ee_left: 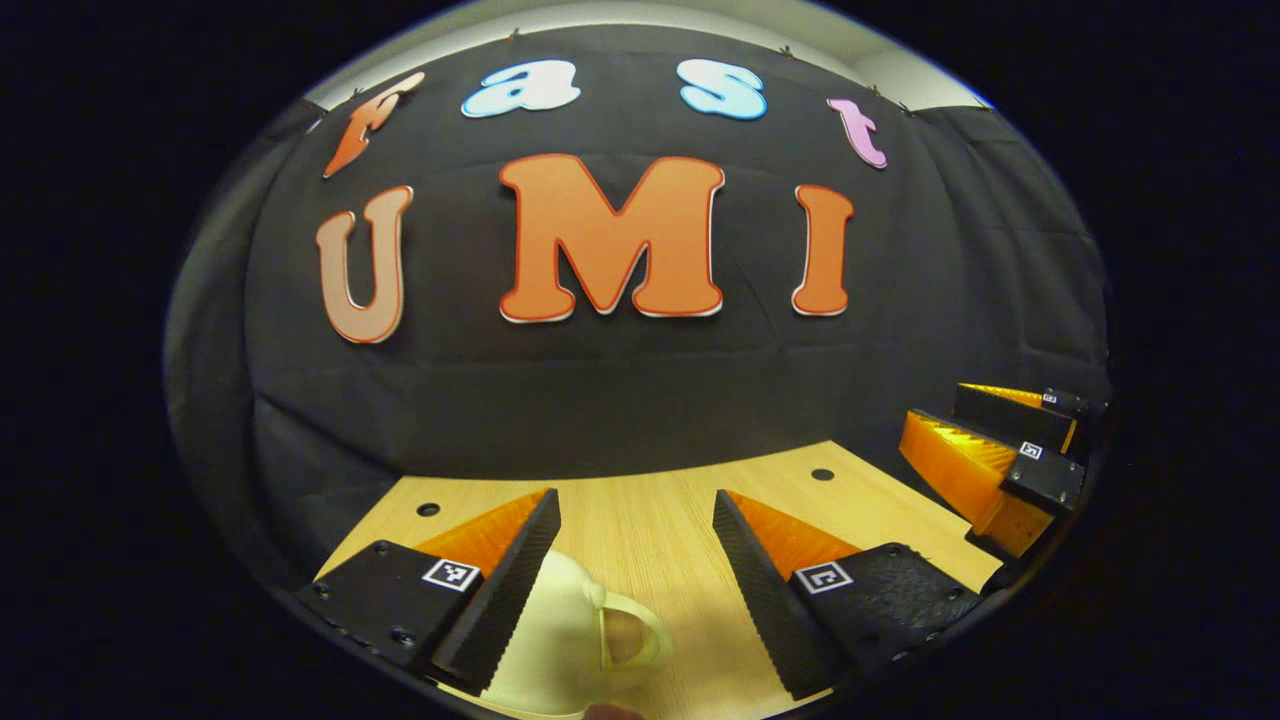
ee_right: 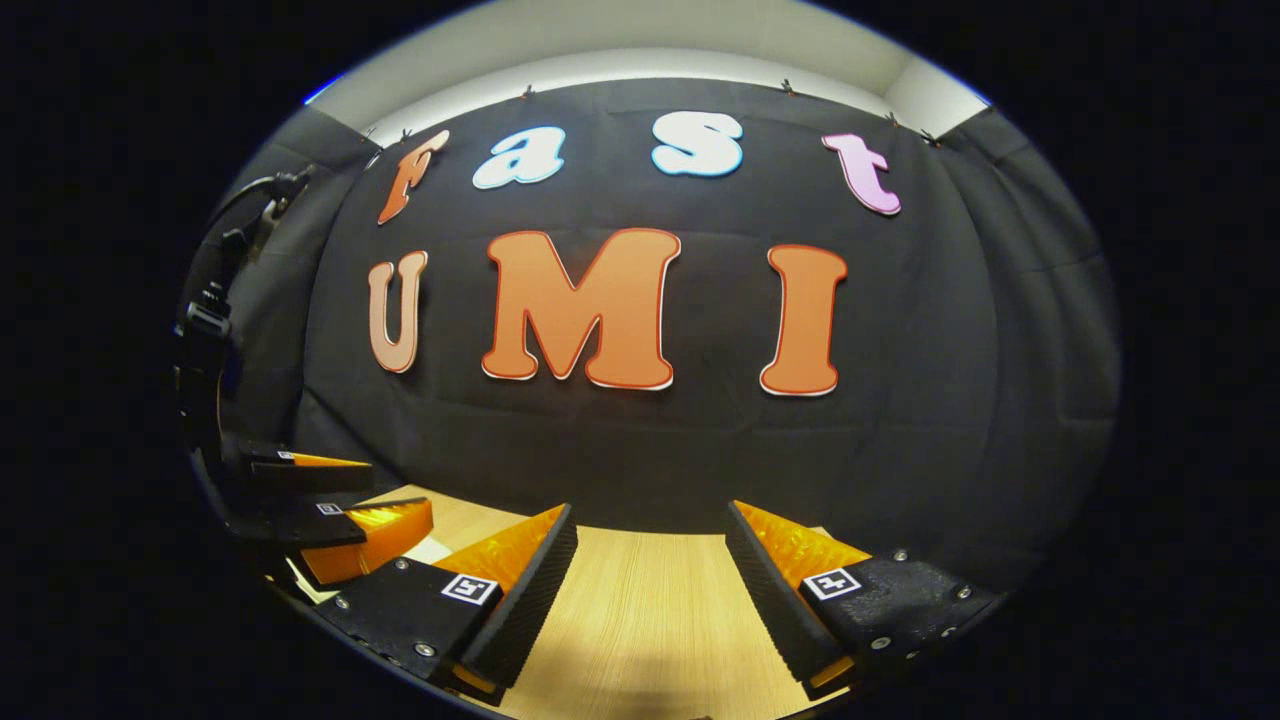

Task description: First open the suitcase, pack the skin care products into it, and then close the suitcase.

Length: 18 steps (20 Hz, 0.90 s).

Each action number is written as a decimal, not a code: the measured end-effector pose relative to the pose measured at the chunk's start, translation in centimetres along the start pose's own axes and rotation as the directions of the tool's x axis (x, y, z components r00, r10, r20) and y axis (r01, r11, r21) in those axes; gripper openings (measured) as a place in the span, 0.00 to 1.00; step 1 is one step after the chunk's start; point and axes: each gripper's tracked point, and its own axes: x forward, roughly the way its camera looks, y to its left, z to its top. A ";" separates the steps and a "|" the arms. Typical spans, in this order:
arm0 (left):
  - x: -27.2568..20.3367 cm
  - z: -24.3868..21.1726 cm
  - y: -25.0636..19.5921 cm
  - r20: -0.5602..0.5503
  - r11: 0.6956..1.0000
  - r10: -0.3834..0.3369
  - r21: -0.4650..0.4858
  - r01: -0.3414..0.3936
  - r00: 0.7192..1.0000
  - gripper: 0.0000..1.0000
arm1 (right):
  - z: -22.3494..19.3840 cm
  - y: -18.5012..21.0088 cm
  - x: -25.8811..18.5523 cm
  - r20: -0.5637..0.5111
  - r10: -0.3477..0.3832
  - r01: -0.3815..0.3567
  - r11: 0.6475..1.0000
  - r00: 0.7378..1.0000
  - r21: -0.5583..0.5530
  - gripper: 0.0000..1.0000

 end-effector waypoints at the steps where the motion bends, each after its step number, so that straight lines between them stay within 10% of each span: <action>1: -0.4 0.7 0.3 0.029 1.000 0.021 -0.001 -0.021 0.999 0.98 | 0.0 0.3 0.0 -0.003 0.009 -0.009 1.000 1.000 0.000 0.95; 18: -4.1 0.9 0.1 0.070 0.995 0.070 0.068 -0.075 0.995 0.97 | -0.4 1.2 -3.9 -0.021 0.069 -0.069 0.998 0.997 0.009 0.96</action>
